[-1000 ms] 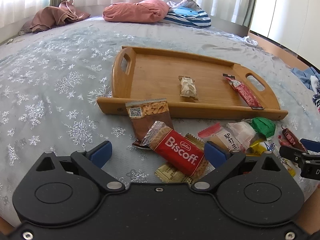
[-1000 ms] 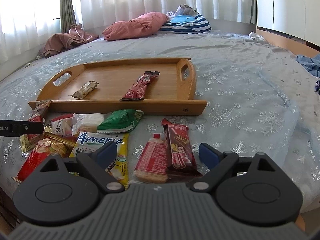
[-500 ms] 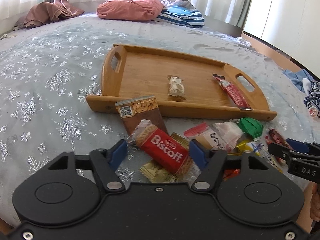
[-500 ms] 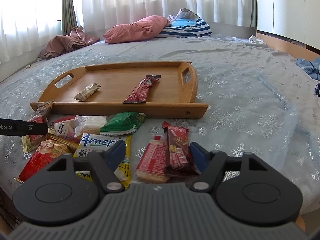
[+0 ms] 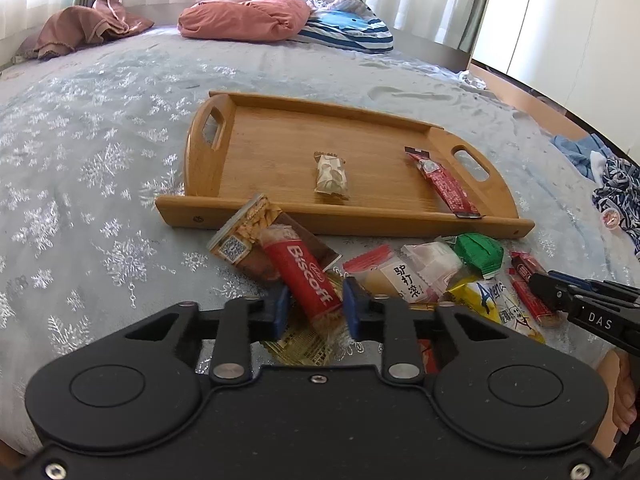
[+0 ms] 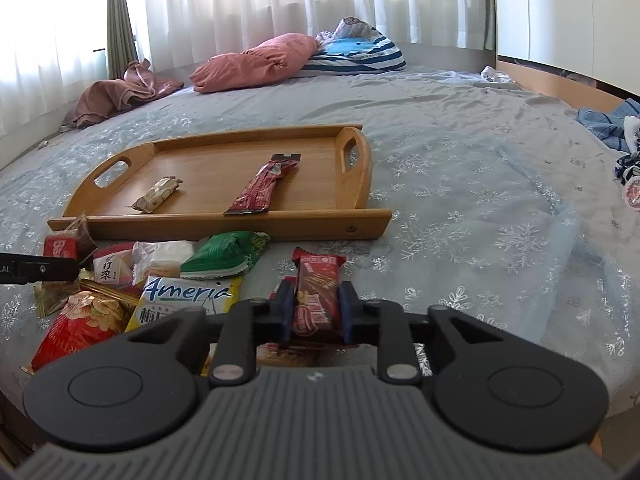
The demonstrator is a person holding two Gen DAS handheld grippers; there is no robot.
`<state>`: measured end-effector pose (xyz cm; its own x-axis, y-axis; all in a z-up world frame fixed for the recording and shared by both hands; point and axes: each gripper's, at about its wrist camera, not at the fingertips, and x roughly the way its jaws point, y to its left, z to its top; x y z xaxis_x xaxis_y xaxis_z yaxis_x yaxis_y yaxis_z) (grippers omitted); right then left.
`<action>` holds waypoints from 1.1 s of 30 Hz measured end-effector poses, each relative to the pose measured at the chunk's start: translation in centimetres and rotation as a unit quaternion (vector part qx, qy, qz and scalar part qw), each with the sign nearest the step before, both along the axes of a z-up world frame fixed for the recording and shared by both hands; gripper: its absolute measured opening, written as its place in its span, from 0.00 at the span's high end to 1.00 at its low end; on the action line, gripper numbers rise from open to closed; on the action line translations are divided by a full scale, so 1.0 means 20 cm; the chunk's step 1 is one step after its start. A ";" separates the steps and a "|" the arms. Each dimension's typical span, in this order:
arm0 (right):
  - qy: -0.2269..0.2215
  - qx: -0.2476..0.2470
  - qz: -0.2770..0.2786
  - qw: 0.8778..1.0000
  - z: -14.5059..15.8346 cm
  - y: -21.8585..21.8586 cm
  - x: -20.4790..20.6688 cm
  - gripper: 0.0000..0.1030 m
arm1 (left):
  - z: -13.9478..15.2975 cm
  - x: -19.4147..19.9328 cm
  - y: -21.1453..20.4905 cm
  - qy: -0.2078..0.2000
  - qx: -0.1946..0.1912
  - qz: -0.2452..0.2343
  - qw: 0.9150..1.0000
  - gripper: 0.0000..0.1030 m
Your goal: Organize snacks
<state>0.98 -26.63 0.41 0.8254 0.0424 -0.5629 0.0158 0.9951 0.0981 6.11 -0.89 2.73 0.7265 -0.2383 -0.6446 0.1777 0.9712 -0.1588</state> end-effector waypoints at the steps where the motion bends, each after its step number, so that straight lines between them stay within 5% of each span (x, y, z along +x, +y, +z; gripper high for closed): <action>1: 0.000 0.002 0.003 1.000 0.00 0.00 0.00 0.74 | 0.01 0.00 0.00 -0.002 0.002 -0.001 1.000 0.84; 5: -0.008 -0.009 -0.002 1.000 0.02 0.02 -0.01 0.74 | 0.04 -0.01 0.00 -0.009 0.010 -0.001 1.000 0.94; 33: -0.053 -0.007 -0.014 0.998 0.18 0.05 0.02 0.74 | 0.24 0.02 0.02 -0.054 -0.005 0.009 0.999 0.94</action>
